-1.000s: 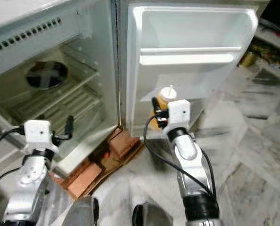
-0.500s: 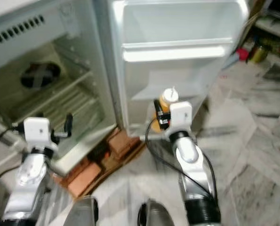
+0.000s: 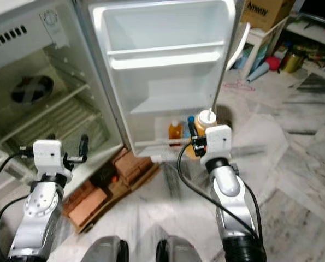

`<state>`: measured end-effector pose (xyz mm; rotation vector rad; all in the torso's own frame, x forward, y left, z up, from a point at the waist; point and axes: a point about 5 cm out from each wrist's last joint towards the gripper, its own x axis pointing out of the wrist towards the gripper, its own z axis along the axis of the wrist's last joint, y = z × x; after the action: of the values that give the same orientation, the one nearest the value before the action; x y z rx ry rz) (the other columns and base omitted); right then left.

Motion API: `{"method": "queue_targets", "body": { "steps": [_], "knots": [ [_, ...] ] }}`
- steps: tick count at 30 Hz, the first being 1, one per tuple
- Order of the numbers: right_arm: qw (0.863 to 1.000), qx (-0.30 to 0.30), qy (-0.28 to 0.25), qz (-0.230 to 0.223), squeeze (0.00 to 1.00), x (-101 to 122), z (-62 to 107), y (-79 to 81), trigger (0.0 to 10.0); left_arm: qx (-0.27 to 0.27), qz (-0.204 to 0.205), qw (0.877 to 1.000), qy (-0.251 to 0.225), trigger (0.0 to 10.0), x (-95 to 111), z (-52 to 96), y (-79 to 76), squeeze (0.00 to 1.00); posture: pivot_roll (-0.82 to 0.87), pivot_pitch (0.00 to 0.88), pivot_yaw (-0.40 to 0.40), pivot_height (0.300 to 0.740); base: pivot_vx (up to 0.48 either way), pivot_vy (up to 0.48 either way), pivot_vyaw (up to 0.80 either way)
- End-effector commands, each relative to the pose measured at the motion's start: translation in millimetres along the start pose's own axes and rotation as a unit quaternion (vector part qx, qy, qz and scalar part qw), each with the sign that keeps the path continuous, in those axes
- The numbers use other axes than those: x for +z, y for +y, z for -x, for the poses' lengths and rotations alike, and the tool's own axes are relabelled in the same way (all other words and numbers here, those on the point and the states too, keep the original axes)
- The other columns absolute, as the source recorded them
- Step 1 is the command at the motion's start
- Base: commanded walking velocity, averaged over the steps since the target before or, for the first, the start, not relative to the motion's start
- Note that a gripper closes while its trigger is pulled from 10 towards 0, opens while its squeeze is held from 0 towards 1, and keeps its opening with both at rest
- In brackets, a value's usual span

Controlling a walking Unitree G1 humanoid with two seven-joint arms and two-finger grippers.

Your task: Restocking fridge

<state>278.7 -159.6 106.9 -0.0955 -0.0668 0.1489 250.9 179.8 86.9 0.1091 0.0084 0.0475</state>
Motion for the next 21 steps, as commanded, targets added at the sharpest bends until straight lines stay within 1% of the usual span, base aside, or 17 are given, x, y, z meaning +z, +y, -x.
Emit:
{"method": "queue_targets", "body": {
  "steps": [1,5,12,21],
  "knots": [
    [1.0,0.013,-0.014,-0.002,0.0,5.2,-2.2,5.6,10.0,0.008,-0.003,1.0,0.007,10.0,-2.5,3.1,6.3,0.0,0.05,0.092,-0.005,0.74,0.0,0.0,0.0],
    [1.0,0.019,-0.016,0.0,0.0,5.9,-2.6,6.7,10.0,0.007,-0.003,1.0,0.006,10.0,-2.6,3.1,6.3,0.0,0.05,0.091,-0.007,0.74,0.0,0.0,0.0],
    [0.999,0.026,-0.021,0.004,0.0,7.8,-3.2,4.9,10.0,0.009,-0.006,1.0,0.001,10.0,-0.9,-1.2,9.6,0.0,0.04,0.087,-0.013,0.74,0.311,0.0,0.0],
    [0.999,0.034,-0.02,0.007,0.0,7.3,-3.4,6.2,10.0,0.006,-0.002,1.0,-0.002,10.0,0.5,-3.1,7.6,0.0,0.04,0.087,-0.013,0.74,0.33,0.0,0.0]
  ]
}}
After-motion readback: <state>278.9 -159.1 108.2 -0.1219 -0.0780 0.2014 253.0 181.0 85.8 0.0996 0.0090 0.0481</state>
